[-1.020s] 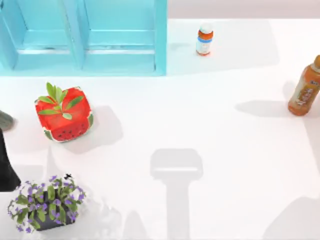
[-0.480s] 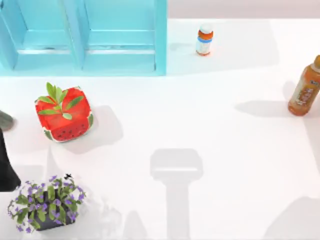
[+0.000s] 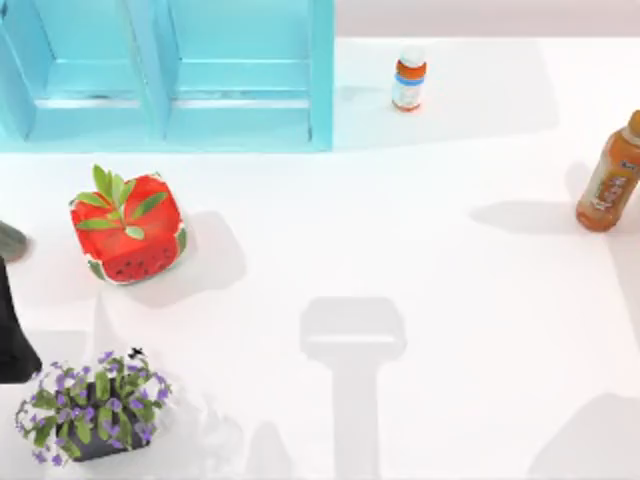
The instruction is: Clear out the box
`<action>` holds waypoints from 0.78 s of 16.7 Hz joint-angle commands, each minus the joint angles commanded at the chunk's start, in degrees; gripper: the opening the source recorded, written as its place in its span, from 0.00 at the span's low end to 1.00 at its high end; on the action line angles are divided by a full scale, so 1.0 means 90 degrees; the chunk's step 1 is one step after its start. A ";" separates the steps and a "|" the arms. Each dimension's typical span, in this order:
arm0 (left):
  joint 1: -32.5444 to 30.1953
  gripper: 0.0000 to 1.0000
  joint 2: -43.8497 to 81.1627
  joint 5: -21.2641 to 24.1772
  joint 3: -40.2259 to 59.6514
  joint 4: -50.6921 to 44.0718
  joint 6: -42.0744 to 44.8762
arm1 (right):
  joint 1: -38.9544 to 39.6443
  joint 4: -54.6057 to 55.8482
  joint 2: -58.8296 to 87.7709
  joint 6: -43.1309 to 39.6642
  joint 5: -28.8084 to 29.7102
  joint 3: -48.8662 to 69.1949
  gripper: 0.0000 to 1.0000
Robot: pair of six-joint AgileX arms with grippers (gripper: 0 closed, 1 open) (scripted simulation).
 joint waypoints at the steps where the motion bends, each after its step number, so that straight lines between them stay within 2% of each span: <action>1: 0.0000 1.00 0.0000 0.0000 0.0000 0.0000 0.0000 | 0.0000 0.0000 0.0000 0.0000 0.0000 0.0000 0.00; 10: 0.0000 1.00 0.0000 0.0000 0.0000 0.0000 0.0000 | -0.0005 -0.0017 -0.0015 0.0005 0.0003 0.0020 0.00; 13: 0.0000 1.00 0.0000 0.0000 0.0000 0.0000 0.0000 | -0.0035 -0.0454 -0.0092 -0.0013 -0.0001 0.0449 0.00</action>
